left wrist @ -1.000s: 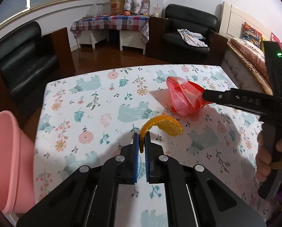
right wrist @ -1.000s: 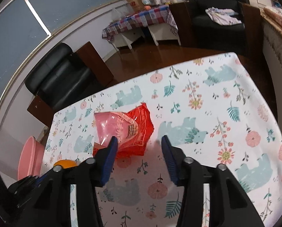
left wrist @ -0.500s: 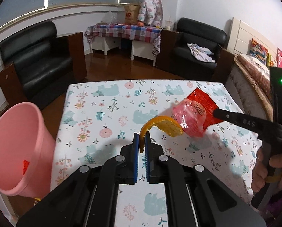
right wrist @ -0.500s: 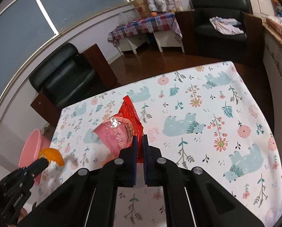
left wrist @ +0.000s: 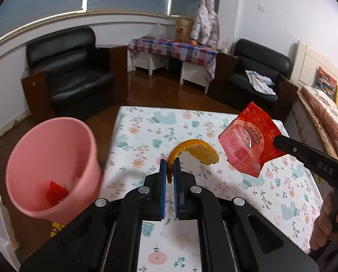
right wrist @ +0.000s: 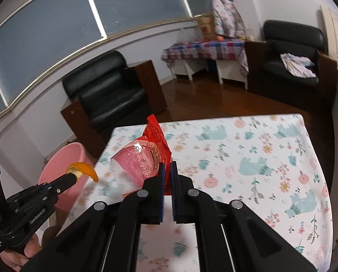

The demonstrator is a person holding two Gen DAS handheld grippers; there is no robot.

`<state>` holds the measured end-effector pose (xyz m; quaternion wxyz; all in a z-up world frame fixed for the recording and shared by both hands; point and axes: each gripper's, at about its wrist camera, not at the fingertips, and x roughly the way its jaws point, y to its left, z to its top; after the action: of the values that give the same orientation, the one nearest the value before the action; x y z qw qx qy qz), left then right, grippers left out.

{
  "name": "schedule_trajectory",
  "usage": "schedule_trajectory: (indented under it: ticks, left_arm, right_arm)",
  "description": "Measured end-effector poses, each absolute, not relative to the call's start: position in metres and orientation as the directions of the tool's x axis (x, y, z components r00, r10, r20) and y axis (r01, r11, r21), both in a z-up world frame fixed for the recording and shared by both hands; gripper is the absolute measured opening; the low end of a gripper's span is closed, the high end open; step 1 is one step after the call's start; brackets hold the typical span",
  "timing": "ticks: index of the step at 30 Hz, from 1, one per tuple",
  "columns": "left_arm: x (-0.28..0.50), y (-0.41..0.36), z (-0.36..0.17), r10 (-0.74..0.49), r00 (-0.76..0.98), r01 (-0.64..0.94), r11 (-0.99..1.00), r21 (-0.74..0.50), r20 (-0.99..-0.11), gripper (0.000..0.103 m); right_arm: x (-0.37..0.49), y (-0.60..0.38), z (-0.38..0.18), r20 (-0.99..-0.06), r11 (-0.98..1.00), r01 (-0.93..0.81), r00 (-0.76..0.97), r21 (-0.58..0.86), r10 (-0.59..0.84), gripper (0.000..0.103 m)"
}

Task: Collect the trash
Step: 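Carry the orange peel and red snack bag over the pink bin, then open both tools to drop the peel and bag into the bin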

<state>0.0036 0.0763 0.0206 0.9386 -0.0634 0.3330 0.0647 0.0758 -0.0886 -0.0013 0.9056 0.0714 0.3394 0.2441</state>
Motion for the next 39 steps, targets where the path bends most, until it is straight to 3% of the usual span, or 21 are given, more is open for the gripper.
schedule_trajectory:
  ticks: [14, 39]
  left_arm:
    - [-0.033, 0.127, 0.044, 0.245, 0.778, -0.338, 0.939, -0.057, -0.579, 0.005]
    - [-0.056, 0.231, 0.026, 0.410, 0.686, -0.562, 0.823, -0.080, -0.601, 0.005]
  right_arm:
    - [0.057, -0.006, 0.028, -0.541, 0.798, -0.557, 0.608, 0.230, 0.581, 0.005]
    - [0.049, 0.156, 0.033, -0.545, 0.677, -0.730, 0.530, 0.096, 0.650, 0.005]
